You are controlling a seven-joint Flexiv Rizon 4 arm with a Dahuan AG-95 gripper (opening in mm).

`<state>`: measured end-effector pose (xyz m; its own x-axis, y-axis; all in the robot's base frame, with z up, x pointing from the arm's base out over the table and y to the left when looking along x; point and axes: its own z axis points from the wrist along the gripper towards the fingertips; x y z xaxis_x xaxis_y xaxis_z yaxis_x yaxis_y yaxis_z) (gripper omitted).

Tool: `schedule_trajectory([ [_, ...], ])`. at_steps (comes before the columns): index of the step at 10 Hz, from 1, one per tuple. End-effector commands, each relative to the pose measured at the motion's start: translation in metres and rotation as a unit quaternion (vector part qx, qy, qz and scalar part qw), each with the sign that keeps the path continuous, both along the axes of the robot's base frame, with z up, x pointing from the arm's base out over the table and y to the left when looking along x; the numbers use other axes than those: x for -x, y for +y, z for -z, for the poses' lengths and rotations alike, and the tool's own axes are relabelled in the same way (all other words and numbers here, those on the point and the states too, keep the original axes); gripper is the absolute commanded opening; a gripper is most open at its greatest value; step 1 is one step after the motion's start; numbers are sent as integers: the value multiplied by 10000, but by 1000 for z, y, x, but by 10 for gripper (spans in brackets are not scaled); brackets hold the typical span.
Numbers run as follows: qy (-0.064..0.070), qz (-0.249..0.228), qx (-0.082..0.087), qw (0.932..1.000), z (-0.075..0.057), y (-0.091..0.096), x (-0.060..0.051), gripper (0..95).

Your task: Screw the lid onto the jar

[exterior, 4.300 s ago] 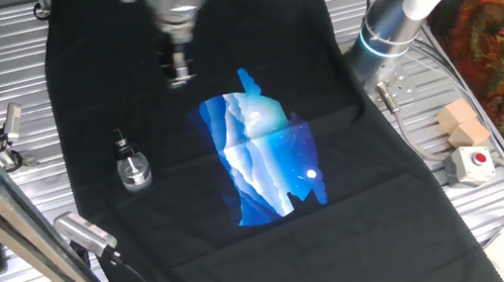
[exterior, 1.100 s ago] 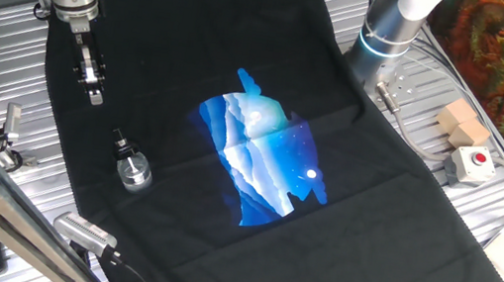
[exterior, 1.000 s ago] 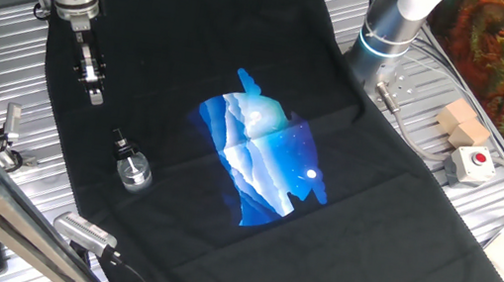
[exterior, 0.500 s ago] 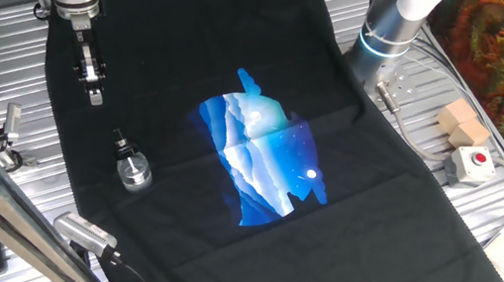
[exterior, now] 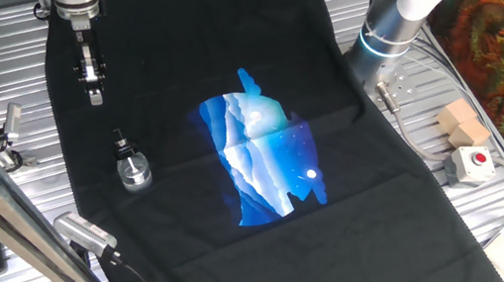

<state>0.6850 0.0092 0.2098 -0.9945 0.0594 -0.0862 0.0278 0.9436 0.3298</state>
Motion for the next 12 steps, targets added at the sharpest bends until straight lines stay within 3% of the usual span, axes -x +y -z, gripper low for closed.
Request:
schedule_trajectory([
  [1,-30,-4,-107,9999,0,0,-1,0],
  [2,-85,102,-238,9996,0,0,-1,0],
  [5,-65,133,-320,9994,0,0,-1,0],
  [7,-222,-48,-294,9993,3,0,-1,0],
  [8,-251,-108,-314,9991,4,-1,-2,190],
  [10,-332,-105,-399,9986,13,-1,-4,190],
  [12,-295,-22,-454,9985,14,2,-4,190],
])
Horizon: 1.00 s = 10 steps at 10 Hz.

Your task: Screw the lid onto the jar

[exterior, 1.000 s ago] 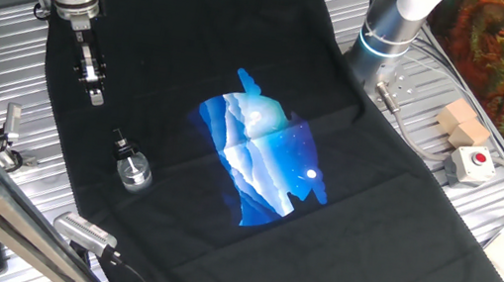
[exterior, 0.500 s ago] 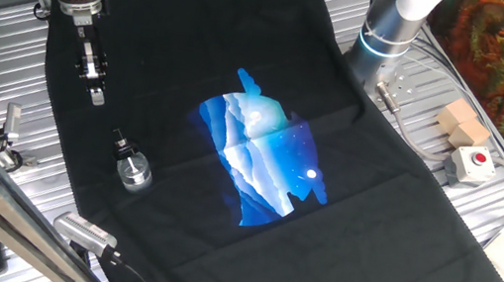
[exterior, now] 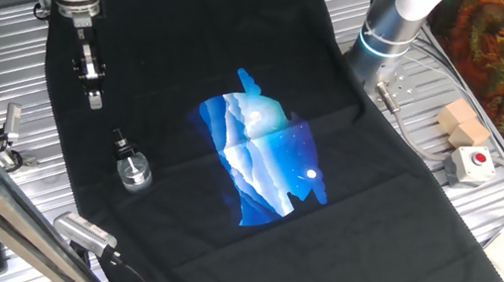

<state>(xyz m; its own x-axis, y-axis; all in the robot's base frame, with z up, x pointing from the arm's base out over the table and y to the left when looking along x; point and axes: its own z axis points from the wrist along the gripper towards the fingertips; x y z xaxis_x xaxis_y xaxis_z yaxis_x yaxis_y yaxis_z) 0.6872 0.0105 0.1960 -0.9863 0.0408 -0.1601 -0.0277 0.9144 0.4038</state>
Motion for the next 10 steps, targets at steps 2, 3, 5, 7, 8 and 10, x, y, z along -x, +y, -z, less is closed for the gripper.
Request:
schedule_trajectory([
  [2,115,135,-100,9998,1,2,-2,190],
  [3,102,134,-132,9998,1,2,-2,190],
  [5,76,148,-180,9997,2,3,-2,190],
  [7,41,188,-299,9994,3,5,-2,190],
  [8,19,187,-321,9993,5,5,-3,190],
  [10,-49,202,-422,9989,7,7,-3,190],
])
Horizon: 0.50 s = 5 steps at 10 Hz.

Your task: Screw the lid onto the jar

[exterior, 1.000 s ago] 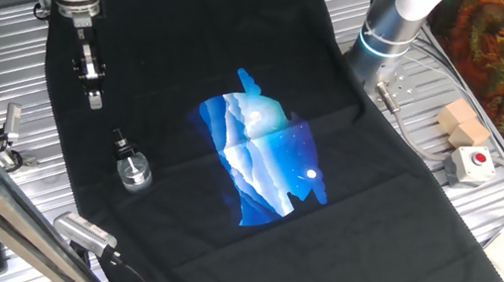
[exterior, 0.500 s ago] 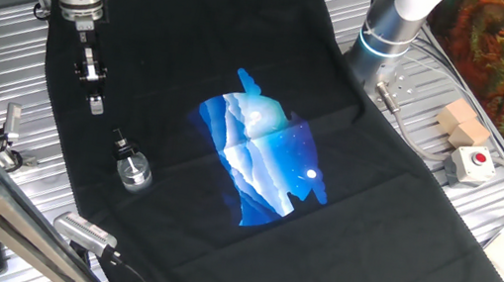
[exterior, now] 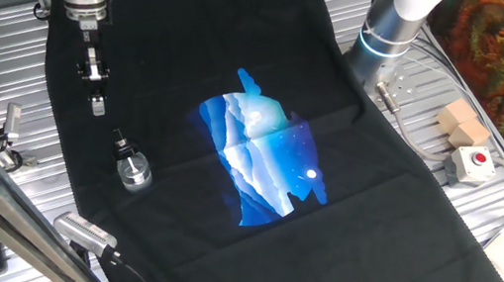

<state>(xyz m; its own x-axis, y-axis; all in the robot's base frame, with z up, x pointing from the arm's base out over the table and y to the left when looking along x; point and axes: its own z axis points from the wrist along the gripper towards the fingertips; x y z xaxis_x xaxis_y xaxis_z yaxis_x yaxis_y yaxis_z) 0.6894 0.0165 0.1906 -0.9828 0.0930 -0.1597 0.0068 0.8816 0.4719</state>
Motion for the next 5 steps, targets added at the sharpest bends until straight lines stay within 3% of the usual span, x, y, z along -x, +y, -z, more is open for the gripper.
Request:
schedule_trajectory([
  [1,-37,1,-55,10000,2,2,-1,190],
  [5,-110,20,-215,9997,9,5,-2,190],
])
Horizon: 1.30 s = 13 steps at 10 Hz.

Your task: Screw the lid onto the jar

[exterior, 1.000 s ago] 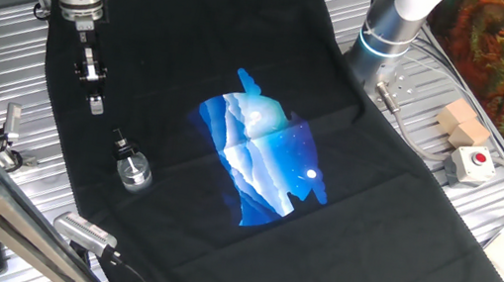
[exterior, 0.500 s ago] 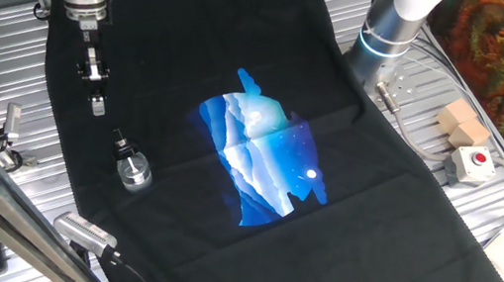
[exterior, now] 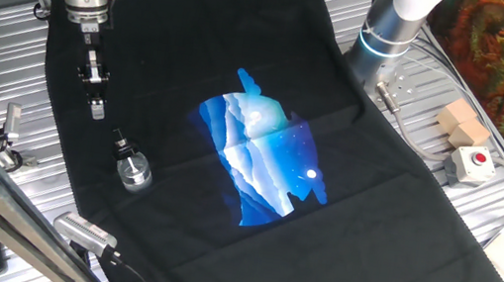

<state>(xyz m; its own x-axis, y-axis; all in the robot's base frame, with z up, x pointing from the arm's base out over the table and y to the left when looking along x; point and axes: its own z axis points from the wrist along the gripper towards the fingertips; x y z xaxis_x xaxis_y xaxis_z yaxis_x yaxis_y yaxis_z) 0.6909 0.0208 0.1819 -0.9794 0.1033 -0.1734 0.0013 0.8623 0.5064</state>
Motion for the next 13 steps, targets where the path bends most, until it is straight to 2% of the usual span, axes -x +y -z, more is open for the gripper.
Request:
schedule_trajectory([
  [1,-43,26,-59,10000,2,1,0,190],
  [3,-88,0,-59,9999,5,2,0,190],
  [4,-125,-35,-47,9999,7,1,0,380],
  [7,-145,-52,-41,9999,10,1,-1,380],
  [10,-19,-37,-57,10000,13,2,-1,380],
  [13,345,-98,-77,9993,16,8,-1,380],
])
